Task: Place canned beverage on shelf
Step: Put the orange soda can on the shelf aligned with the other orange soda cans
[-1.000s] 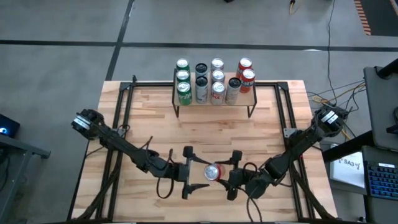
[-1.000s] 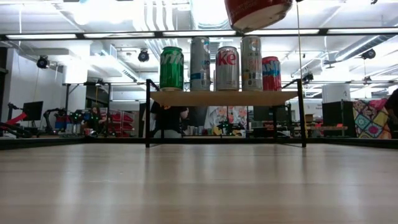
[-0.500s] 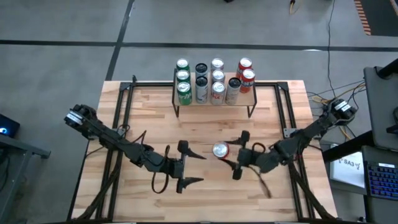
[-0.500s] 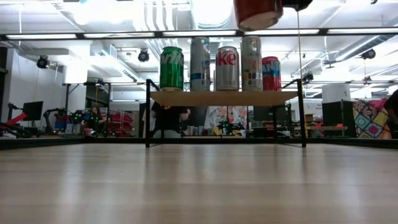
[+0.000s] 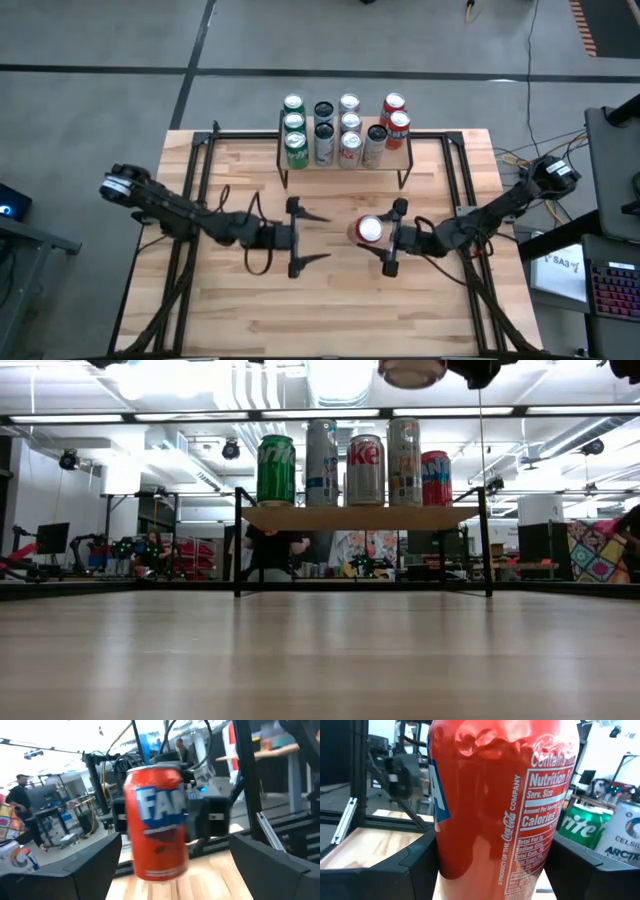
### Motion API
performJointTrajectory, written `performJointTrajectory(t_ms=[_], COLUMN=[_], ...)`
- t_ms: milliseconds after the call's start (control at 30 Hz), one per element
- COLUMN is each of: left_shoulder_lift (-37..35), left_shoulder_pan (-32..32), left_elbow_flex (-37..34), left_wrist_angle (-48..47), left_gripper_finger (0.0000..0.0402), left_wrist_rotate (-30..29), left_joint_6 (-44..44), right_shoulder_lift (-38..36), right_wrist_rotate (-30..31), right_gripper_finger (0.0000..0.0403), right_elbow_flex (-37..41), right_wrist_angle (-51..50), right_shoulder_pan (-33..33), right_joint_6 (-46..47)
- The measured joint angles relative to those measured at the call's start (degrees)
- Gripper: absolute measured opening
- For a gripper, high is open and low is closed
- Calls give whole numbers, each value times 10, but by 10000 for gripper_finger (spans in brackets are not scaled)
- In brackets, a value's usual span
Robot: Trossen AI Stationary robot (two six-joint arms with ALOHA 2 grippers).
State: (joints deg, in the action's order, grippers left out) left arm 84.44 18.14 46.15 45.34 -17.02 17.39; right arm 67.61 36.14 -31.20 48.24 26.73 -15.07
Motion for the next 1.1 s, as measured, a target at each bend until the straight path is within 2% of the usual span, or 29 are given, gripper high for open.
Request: performJointTrajectory(t_ms=[100, 400, 700, 1100], left_shoulder_lift=[21, 33, 67, 154], left_shoulder_pan=[-24, -71, -85, -93], left_elbow_flex=[0, 0, -1, 0], left_wrist_angle=[42, 90, 76, 183], left_gripper_finger=[355, 355, 355, 355], left_wrist_rotate=[45, 110, 126, 98], left_joint_6=[-12, -31, -21, -26], right_shoulder_lift=[0, 0, 0, 0], right_wrist_rotate=[-1, -1, -2, -2], right_gripper_finger=[275, 275, 275, 275], right_elbow_flex=[-3, -12, -12, -13], right_wrist_angle=[4, 2, 9, 13], right_shoulder_pan=[-4, -18, -21, -22], right_joint_6=[-12, -30, -20, -9])
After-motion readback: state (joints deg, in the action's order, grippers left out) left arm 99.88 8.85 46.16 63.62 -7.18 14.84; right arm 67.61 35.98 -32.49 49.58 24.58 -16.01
